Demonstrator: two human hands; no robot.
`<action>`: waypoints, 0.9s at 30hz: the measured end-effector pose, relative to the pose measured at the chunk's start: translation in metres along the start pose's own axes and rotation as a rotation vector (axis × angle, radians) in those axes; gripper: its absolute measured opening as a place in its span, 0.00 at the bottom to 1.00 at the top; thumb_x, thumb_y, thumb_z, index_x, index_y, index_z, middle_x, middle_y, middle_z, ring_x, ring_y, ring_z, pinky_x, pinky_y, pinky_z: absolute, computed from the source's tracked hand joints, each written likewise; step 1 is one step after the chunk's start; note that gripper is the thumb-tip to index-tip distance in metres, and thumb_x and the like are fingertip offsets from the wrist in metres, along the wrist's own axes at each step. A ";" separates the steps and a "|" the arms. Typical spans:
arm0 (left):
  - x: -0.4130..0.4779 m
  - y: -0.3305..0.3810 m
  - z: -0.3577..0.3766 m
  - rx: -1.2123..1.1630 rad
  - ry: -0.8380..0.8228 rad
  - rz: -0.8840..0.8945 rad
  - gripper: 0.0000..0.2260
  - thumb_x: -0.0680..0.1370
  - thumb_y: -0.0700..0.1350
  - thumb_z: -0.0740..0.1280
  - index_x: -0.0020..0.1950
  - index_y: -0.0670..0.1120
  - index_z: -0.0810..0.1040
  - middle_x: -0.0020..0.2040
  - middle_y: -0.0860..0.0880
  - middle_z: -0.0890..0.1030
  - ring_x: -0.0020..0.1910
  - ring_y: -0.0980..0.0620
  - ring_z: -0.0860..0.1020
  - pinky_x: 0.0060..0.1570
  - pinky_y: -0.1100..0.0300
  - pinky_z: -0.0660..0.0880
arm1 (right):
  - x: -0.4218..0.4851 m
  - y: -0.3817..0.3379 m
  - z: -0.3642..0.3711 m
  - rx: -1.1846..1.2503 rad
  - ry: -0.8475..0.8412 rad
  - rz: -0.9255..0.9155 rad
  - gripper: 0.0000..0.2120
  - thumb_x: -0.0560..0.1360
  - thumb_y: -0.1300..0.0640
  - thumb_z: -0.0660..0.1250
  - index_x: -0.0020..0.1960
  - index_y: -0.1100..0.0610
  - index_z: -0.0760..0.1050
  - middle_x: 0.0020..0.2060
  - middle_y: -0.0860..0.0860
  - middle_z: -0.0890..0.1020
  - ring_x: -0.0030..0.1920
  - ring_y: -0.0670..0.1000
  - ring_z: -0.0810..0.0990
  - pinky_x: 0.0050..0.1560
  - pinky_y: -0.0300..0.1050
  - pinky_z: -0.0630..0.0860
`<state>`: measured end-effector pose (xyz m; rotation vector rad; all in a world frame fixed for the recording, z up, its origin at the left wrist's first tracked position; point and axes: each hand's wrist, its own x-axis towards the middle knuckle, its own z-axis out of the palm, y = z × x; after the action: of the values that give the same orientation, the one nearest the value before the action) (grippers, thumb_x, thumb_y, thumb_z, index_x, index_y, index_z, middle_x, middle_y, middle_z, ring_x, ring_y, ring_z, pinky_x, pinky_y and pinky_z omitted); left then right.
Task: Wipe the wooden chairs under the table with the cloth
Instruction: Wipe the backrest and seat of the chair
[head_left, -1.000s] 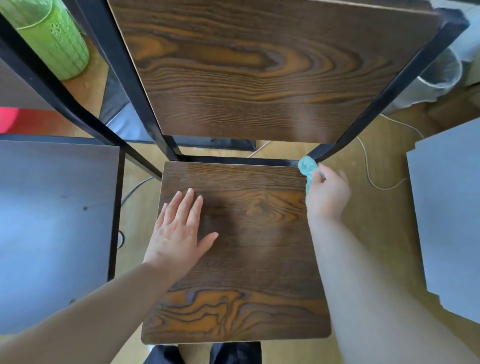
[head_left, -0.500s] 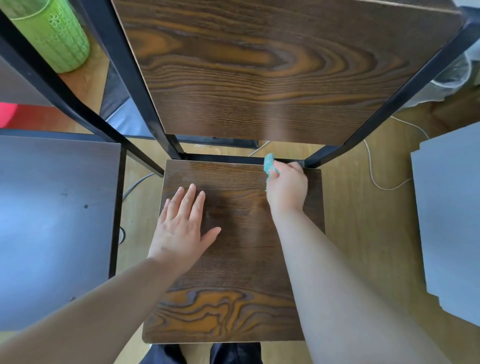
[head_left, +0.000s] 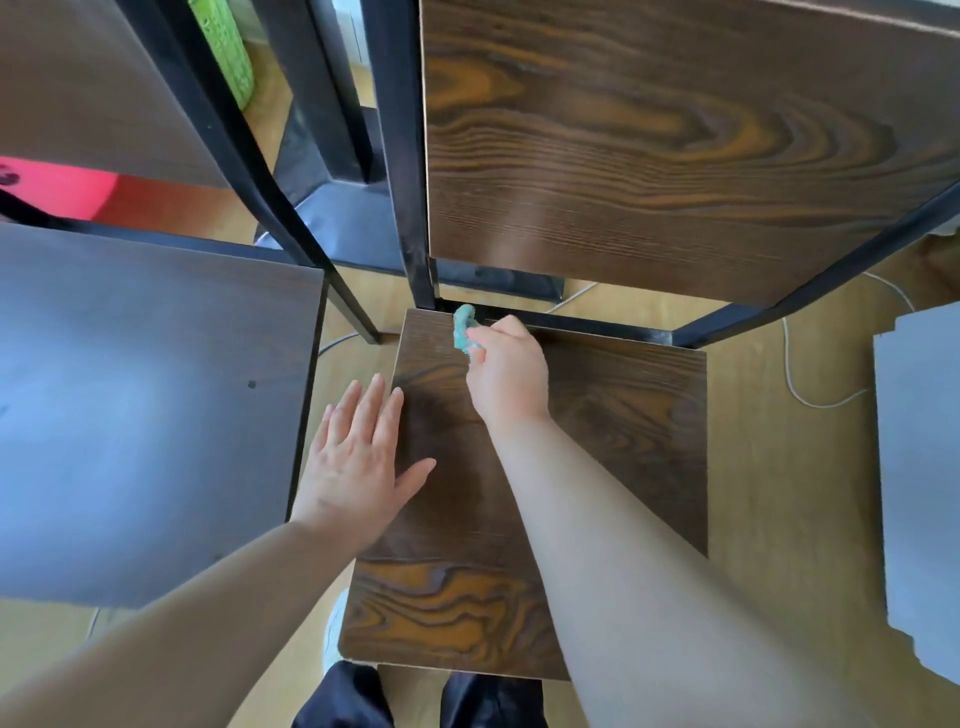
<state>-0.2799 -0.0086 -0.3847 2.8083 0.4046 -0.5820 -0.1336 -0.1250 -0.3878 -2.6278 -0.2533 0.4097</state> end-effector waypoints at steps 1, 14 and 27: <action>-0.002 -0.001 0.000 0.002 -0.002 -0.001 0.38 0.78 0.68 0.52 0.82 0.48 0.49 0.82 0.48 0.48 0.80 0.46 0.44 0.78 0.47 0.47 | -0.005 -0.002 0.003 -0.007 -0.006 -0.039 0.15 0.78 0.58 0.67 0.64 0.54 0.77 0.58 0.51 0.76 0.56 0.50 0.76 0.54 0.43 0.79; -0.014 0.001 -0.007 0.021 0.018 0.041 0.39 0.76 0.69 0.44 0.81 0.48 0.50 0.82 0.46 0.49 0.80 0.45 0.45 0.76 0.49 0.43 | -0.063 0.022 0.002 0.021 -0.214 -0.208 0.12 0.79 0.59 0.66 0.61 0.53 0.81 0.53 0.48 0.77 0.54 0.49 0.75 0.55 0.44 0.78; -0.018 -0.002 0.001 0.034 -0.005 0.041 0.38 0.79 0.68 0.47 0.82 0.49 0.43 0.82 0.48 0.43 0.80 0.47 0.39 0.77 0.50 0.42 | -0.023 0.108 -0.076 0.114 0.213 0.431 0.16 0.81 0.59 0.63 0.68 0.56 0.75 0.61 0.53 0.75 0.60 0.53 0.77 0.56 0.46 0.78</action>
<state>-0.2962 -0.0112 -0.3781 2.8399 0.3391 -0.5921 -0.1189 -0.2567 -0.3693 -2.5761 0.4009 0.2674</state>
